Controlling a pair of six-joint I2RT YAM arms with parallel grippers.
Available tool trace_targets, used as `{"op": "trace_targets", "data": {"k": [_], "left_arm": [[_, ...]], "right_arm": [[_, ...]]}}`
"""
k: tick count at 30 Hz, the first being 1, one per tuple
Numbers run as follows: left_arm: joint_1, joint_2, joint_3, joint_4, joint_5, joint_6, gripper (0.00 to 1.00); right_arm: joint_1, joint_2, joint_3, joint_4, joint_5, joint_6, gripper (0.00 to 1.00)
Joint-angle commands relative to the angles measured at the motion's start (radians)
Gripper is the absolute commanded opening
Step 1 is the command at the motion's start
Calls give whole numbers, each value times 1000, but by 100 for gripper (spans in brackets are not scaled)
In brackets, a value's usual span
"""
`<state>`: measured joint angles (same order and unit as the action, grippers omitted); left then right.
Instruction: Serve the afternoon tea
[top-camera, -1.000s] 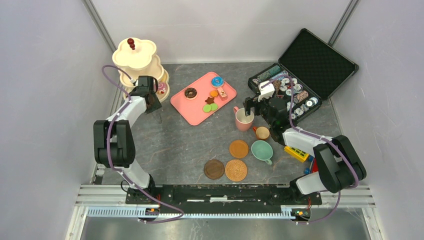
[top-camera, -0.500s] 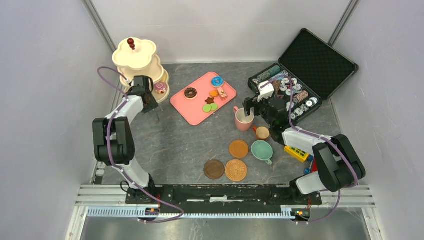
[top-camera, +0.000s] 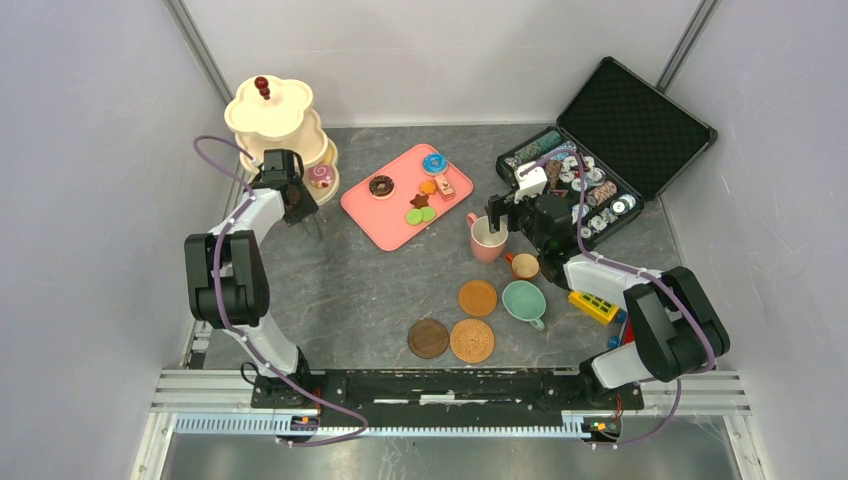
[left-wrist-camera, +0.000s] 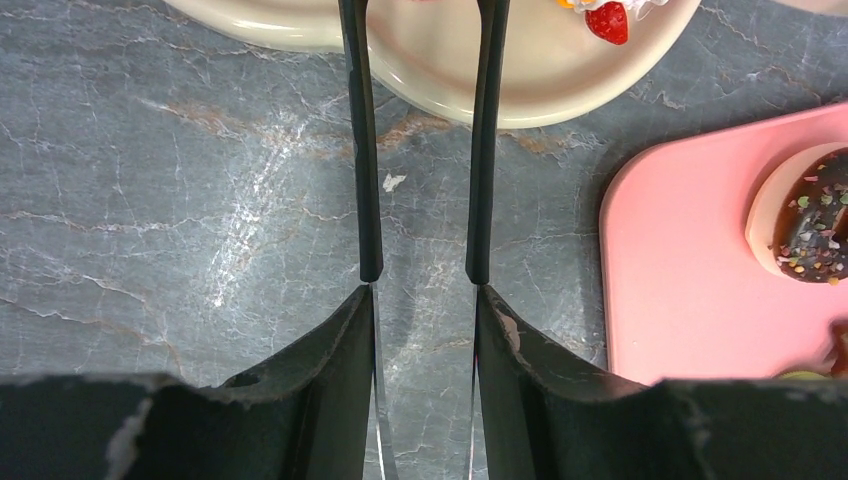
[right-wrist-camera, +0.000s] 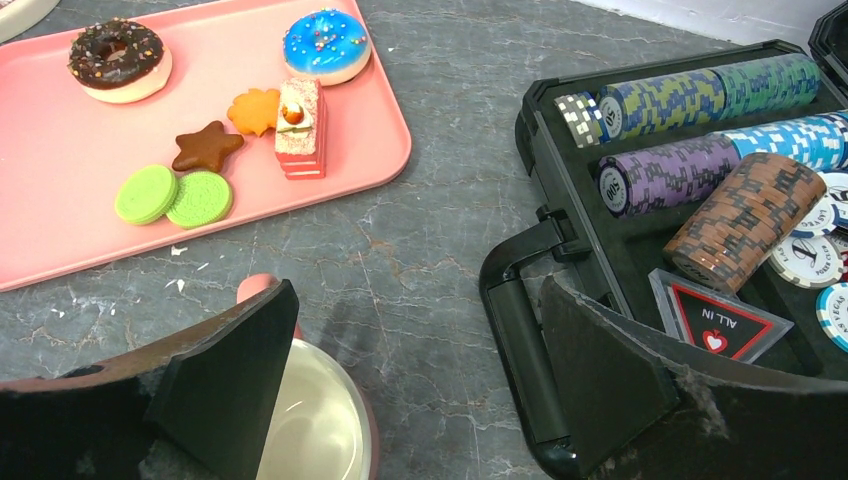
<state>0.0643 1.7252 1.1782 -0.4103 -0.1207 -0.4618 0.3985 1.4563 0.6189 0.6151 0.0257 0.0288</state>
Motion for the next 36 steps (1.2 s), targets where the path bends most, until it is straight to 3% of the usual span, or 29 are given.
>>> {"op": "trace_targets", "data": {"k": [1, 9, 18, 30, 36], "left_arm": [[3, -44, 19, 30, 28, -54, 41], [3, -86, 1, 33, 30, -65, 48], [2, -126, -46, 18, 57, -86, 50], [-1, -339, -229, -21, 219, -110, 49], [-116, -441, -249, -44, 236, -104, 49]], "right_arm": [[2, 7, 42, 14, -8, -7, 98], [2, 14, 49, 11, -9, -7, 98], [3, 14, 51, 9, -13, -6, 98], [3, -18, 27, 23, 19, -20, 98], [0, -40, 1, 43, 31, -20, 98]]}}
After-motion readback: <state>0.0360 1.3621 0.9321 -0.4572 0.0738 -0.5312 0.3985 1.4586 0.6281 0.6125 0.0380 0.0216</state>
